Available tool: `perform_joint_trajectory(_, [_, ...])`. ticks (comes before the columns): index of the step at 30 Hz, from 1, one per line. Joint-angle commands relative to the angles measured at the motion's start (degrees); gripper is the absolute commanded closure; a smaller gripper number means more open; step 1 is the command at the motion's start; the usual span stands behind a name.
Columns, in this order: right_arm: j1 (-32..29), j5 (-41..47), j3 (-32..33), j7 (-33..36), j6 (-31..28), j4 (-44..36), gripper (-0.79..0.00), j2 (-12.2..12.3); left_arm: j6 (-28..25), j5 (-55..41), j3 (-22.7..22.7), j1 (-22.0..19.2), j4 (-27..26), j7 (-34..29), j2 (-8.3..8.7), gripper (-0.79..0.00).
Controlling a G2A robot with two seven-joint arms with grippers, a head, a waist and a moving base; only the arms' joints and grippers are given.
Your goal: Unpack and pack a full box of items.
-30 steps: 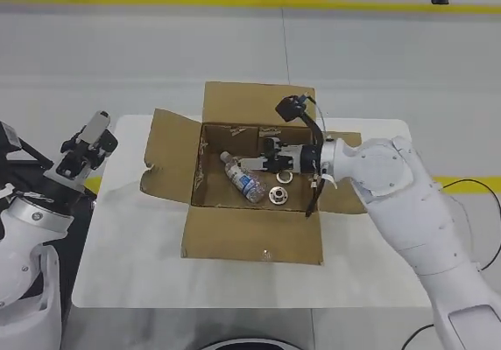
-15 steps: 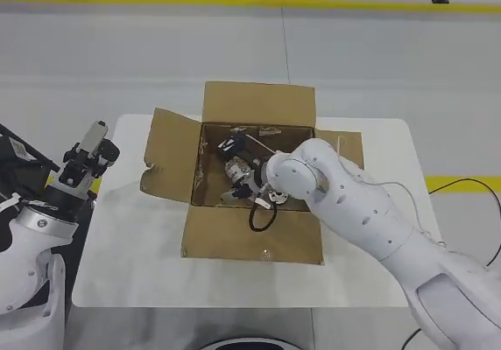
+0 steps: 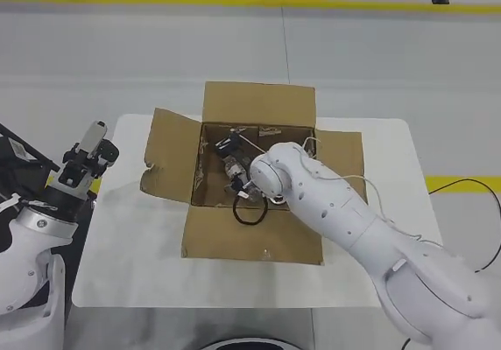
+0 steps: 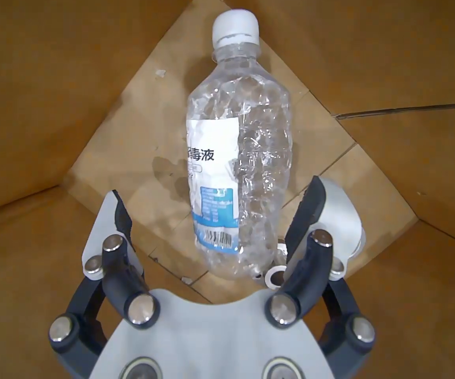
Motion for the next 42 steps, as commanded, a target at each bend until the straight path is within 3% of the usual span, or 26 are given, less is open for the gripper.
perform_joint_trajectory(1, [0.17, 0.33, -0.09, -0.6, -0.71, 2.56, -0.785, -0.99, 0.0, 0.0, 0.0, 0.0, 0.0, 0.0, 0.0, -0.785])
perform_joint_trajectory(12, [1.24, -0.77, -0.98, -0.91, -2.57, 11.35, -0.785, -5.79, 0.0, 0.0, 0.0, 0.0, 0.0, 0.0, 0.0, -0.785])
perform_joint_trajectory(13, [1.3, -0.98, -1.05, -0.85, -2.76, 11.89, -0.708, -6.15, 0.0, 0.0, 0.0, 0.0, 0.0, 0.0, 0.0, -0.785])
perform_joint_trajectory(14, [1.35, -1.18, -1.1, -0.82, -2.85, 12.45, -0.508, -6.5, 0.0, 0.0, 0.0, 0.0, 0.0, 0.0, 0.0, -0.785])
perform_joint_trajectory(15, [1.39, -1.28, -1.09, -0.89, -2.95, 12.97, -0.372, -6.84, 0.0, 0.0, 0.0, 0.0, 0.0, 0.0, 0.0, -0.785])
perform_joint_trajectory(19, [1.47, -2.25, -1.27, -0.49, -3.1, 15.04, -0.243, -8.05, 0.0, 0.0, 0.0, 0.0, 0.0, 0.0, 0.0, -0.785])
perform_joint_trajectory(22, [1.57, -2.82, -1.21, -0.39, -3.29, 16.35, -0.068, -8.82, 0.0, 0.0, 0.0, 0.0, 0.0, 0.0, 0.0, -0.785])
perform_joint_trajectory(24, [1.7, -2.93, -0.87, -1.09, -3.57, 17.16, 0.0, -9.2, 0.0, 0.0, 0.0, 0.0, 0.0, 0.0, 0.0, -0.785])
perform_joint_trajectory(33, [2.66, -0.43, 2.87, -1.64, -8.57, 17.43, 0.0, -8.98, 0.0, 0.0, 0.0, 0.0, 0.0, 0.0, 0.0, -0.785])
perform_joint_trajectory(42, [1.27, 0.45, 8.83, 2.31, -10.87, 9.74, 0.0, -4.78, 0.0, 0.0, 0.0, 0.0, 0.0, 0.0, 0.0, -0.785])
